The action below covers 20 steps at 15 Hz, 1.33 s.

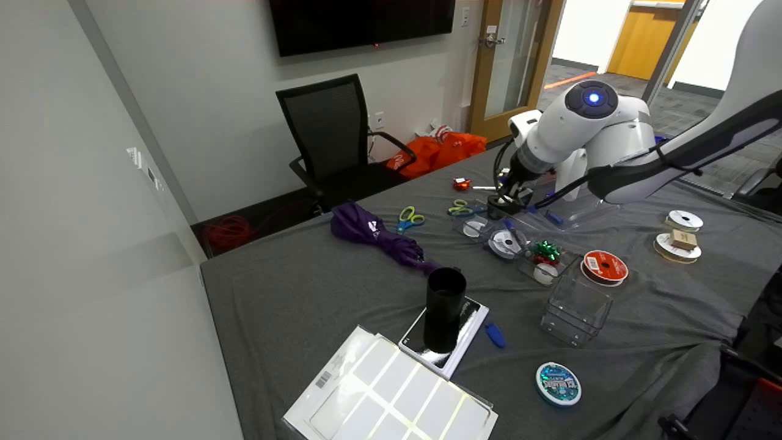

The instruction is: Remove the blue marker from the container at the front and place it in the container at the back.

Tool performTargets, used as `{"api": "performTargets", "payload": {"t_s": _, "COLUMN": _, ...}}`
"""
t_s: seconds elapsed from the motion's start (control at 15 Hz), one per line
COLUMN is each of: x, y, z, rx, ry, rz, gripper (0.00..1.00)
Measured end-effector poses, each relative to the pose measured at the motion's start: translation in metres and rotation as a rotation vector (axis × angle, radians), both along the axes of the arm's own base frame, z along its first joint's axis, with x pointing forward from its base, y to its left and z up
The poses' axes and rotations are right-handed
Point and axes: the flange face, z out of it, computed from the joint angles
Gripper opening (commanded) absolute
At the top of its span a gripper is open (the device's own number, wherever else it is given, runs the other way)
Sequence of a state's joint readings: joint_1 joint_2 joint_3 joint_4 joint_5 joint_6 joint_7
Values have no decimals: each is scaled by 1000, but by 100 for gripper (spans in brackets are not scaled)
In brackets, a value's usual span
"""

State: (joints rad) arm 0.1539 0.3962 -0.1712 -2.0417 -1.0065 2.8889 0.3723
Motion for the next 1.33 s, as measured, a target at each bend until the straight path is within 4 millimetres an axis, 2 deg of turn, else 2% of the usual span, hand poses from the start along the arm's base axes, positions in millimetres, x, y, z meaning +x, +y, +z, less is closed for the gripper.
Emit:
{"api": "performTargets", "payload": {"t_s": 0.33, "x": 2, "y": 5, "z": -31, "rx": 25, "ry": 34, "rz": -32, "gripper": 5}}
{"api": "performTargets", "payload": {"t_s": 0.6, "x": 1, "y": 11, "z": -48, "rx": 71, "ry": 59, "rz": -65, "gripper": 5}}
{"api": "performTargets", "payload": {"t_s": 1.07, "x": 3, "y": 10, "z": -50, "rx": 106, "ry": 66, "rz": -113, "gripper": 5}}
{"api": "performTargets", "payload": {"t_s": 1.33, "x": 2, "y": 1, "z": -61, "rx": 43, "ry": 115, "rz": -166, "gripper": 5}}
